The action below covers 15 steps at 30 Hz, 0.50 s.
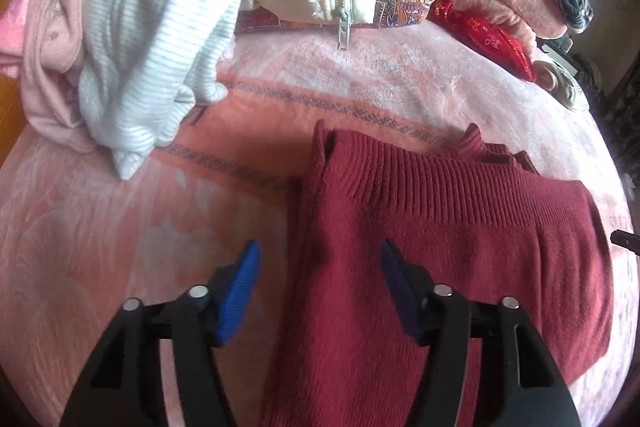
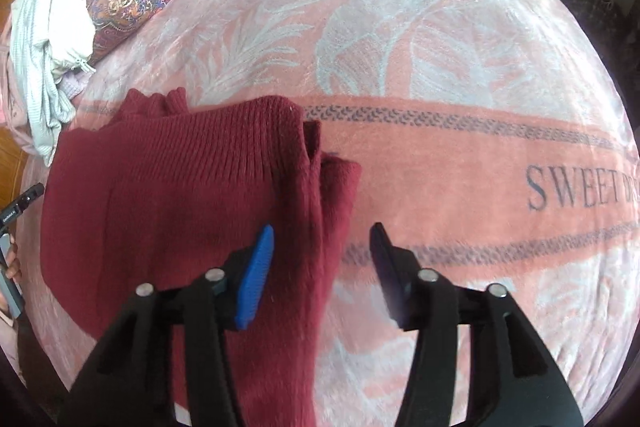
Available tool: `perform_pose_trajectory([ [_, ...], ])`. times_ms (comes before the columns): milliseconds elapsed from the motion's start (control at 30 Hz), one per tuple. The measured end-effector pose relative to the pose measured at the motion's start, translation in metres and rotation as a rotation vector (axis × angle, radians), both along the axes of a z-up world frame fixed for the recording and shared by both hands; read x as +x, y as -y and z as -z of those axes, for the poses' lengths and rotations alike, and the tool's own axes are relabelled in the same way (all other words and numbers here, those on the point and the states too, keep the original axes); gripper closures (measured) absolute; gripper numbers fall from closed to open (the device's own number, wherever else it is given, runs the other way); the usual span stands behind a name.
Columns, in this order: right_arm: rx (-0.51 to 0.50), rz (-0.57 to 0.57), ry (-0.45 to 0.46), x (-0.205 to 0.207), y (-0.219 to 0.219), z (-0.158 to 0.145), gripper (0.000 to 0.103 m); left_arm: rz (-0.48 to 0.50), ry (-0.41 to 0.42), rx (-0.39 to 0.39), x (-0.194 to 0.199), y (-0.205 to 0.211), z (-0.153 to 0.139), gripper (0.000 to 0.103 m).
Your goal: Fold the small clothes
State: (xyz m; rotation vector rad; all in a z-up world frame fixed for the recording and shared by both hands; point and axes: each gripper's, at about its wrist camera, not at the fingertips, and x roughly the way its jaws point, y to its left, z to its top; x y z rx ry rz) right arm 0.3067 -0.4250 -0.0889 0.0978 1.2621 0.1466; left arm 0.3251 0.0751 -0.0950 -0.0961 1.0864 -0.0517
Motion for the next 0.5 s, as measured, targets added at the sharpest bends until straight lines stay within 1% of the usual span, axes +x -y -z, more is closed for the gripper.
perform_pose_trajectory([
  [67, 0.045, -0.020, -0.017, -0.030, 0.010, -0.006, 0.050, 0.008, -0.034, -0.044, -0.026, -0.013, -0.003, 0.030],
  [100, 0.069, -0.021, -0.028, -0.046, 0.015, -0.007, 0.050, 0.008, -0.051, -0.074, -0.043, -0.022, -0.002, 0.029],
  [167, 0.106, -0.028, -0.069, -0.074, 0.019, -0.001, 0.050, 0.001, -0.081, -0.131, -0.068, -0.036, 0.004, 0.028],
  [233, 0.107, -0.038, -0.108, -0.098, 0.016, 0.010, 0.046, -0.009, -0.113, -0.189, -0.089, -0.044, 0.014, 0.025],
  [333, 0.112, -0.046, -0.137, -0.120, 0.010, 0.023, 0.046, -0.011, -0.162, -0.202, -0.108, -0.043, 0.031, 0.025],
  [367, 0.124, -0.034, -0.147, -0.123, 0.009, 0.027, 0.042, -0.001, -0.175, -0.195, -0.111, -0.040, 0.035, 0.025],
  [400, 0.138, -0.030, -0.160, -0.124, 0.008, 0.031, 0.040, 0.009, -0.181, -0.193, -0.113, -0.037, 0.037, 0.025],
  [500, 0.138, -0.019, -0.178, -0.119, 0.003, 0.038, 0.040, 0.040, -0.182, -0.184, -0.110, -0.025, 0.040, 0.025],
])
